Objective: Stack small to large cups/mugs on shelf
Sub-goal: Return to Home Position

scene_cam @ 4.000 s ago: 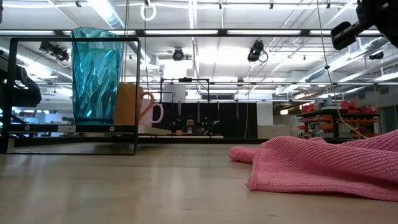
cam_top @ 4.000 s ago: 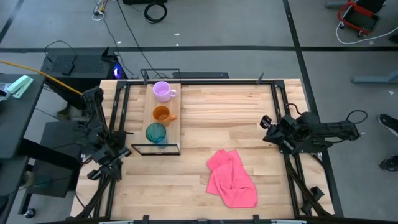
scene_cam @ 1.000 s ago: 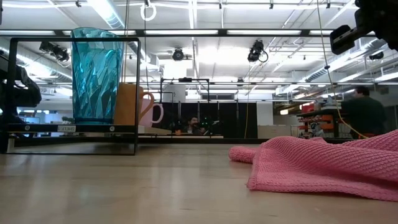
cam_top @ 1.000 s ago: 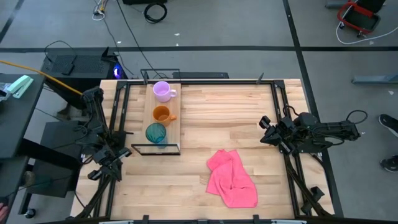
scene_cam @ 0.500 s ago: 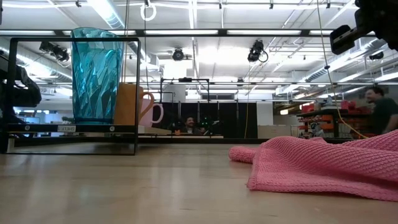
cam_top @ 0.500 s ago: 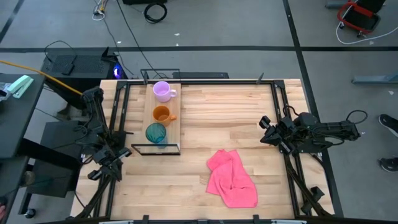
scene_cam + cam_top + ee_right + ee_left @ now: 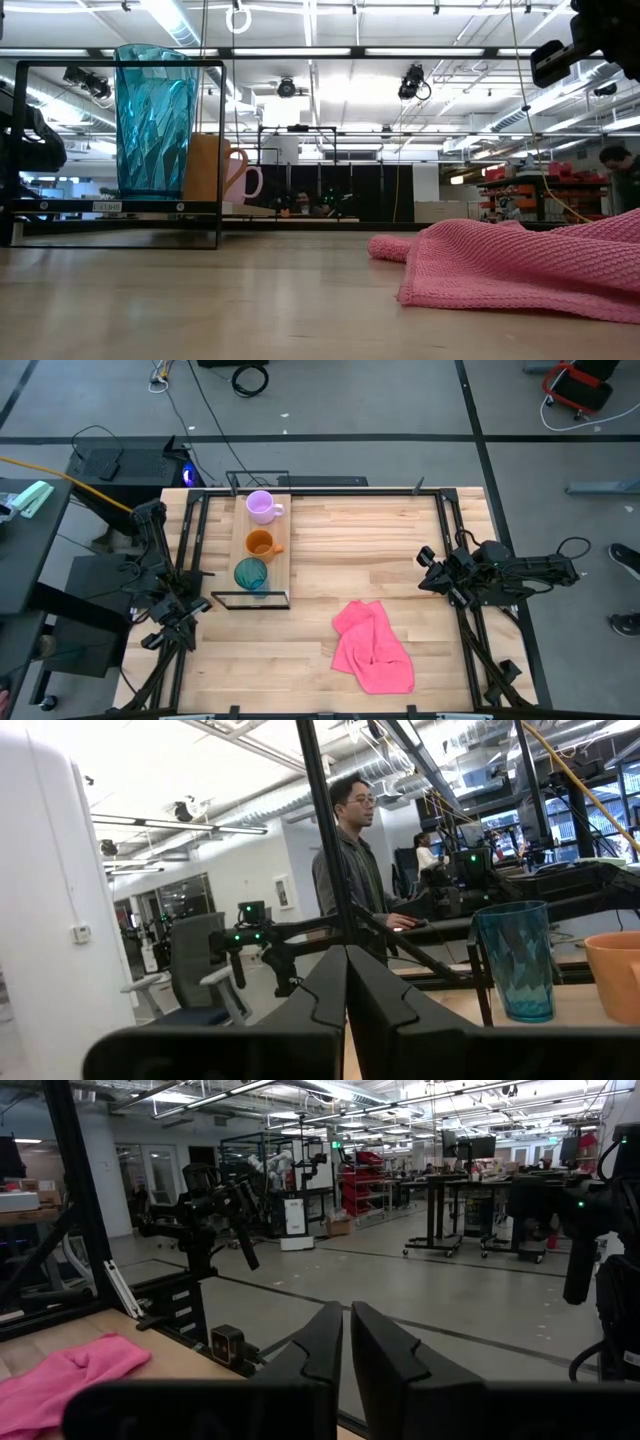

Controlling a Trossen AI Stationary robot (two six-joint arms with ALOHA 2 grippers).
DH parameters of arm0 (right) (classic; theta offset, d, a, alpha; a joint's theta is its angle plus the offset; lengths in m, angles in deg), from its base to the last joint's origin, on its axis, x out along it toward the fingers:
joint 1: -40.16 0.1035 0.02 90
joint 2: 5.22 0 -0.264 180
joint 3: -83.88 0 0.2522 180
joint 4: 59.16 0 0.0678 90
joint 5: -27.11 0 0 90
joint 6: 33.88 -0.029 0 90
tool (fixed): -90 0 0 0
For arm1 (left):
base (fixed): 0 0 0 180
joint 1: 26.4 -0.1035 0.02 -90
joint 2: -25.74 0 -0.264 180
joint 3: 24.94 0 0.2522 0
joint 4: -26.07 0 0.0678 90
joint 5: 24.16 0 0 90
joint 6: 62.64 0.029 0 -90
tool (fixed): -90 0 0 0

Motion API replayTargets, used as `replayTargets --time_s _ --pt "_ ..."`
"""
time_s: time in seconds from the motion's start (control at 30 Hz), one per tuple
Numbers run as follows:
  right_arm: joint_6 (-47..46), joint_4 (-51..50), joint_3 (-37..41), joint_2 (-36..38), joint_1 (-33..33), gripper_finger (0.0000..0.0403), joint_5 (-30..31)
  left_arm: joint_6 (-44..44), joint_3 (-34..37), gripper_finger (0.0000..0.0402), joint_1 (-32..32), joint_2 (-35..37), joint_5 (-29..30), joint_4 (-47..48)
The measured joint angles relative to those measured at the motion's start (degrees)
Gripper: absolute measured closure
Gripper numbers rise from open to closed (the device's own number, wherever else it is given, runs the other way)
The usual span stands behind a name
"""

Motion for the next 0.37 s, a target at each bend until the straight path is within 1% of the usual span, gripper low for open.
replayTargets --time_s 0.2,0.37 --pt "0.0 0.0 0.0 0.0 0.0 0.0387 0.0 0.0 0.0 0.0361 0.0 0.0 0.0 0.0" --pt "0.0 0.0 0.0 0.0 0.0 0.0387 0.0 0.0 0.0 0.0368 0.0 0.0 0.0 0.0"
